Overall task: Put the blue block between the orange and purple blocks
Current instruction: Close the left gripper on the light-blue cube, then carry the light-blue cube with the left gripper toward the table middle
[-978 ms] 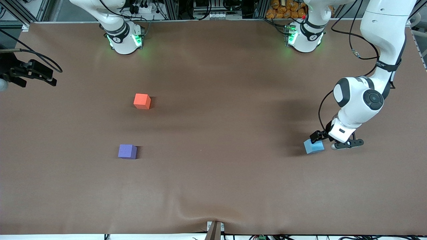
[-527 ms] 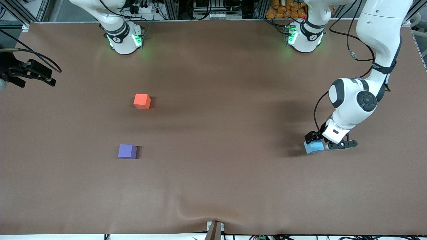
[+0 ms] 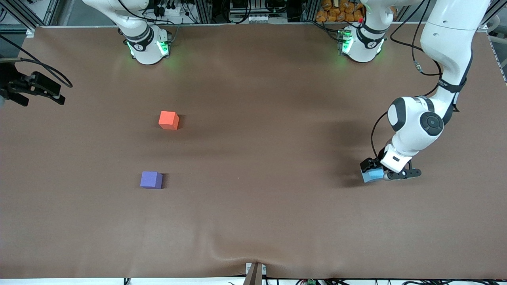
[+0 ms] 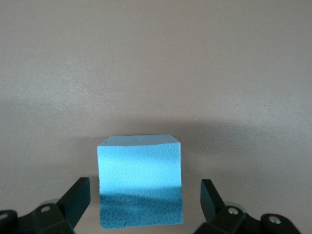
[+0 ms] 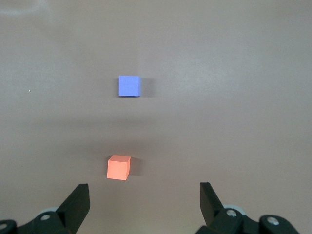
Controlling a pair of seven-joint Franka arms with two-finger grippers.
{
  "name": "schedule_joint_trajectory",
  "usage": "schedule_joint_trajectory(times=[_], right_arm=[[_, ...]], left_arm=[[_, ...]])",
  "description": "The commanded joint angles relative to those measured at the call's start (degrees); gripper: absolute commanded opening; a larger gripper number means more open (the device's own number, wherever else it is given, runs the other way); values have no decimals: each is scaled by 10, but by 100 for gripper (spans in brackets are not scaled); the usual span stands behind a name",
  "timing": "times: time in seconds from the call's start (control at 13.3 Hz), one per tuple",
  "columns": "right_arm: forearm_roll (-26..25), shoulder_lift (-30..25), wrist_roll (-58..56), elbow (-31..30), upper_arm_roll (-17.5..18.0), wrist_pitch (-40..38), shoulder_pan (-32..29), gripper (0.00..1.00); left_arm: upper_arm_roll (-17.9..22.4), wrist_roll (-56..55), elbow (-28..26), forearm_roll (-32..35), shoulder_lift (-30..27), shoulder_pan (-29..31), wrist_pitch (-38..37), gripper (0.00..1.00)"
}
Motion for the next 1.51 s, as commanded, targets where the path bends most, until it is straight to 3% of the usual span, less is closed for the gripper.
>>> schedule_joint_trajectory(times=[0.0, 0.15, 0.23, 0.3, 0.38, 0.45, 0.75, 0.98, 1.2, 1.43], right_arm=[[3, -5, 2, -2, 0, -2, -3, 100], [4, -5, 2, -3, 0, -3, -3, 100], [4, -5, 2, -3, 0, -3, -3, 100], [4, -5, 2, -3, 0, -4, -3, 100], [4, -5, 2, -4, 0, -4, -3, 100], [4, -5, 2, -4, 0, -4, -3, 100], [4, -5, 2, -4, 0, -5, -3, 100], [4, -5, 1, -4, 0, -5, -3, 100], [4, -5, 1, -4, 0, -5, -4, 100], [4, -5, 2, -4, 0, -5, -4, 100]], left_arm=[[1, -2, 17, -10, 14, -1, 8, 100], [1, 1, 28, -9, 25, 1, 8, 100], [1, 1, 28, -9, 26, 0, 8, 85], [1, -2, 28, -9, 29, 0, 8, 64], [1, -2, 28, -9, 30, -1, 8, 24], [1, 1, 28, -9, 35, 0, 8, 0], [-29, -11, 28, -10, 17, -27, -22, 0], [-93, -63, 29, -11, -15, -22, -107, 0], [-156, -108, 70, -12, -15, -32, -175, 0], [-178, -128, 118, -6, -9, -115, -188, 0]])
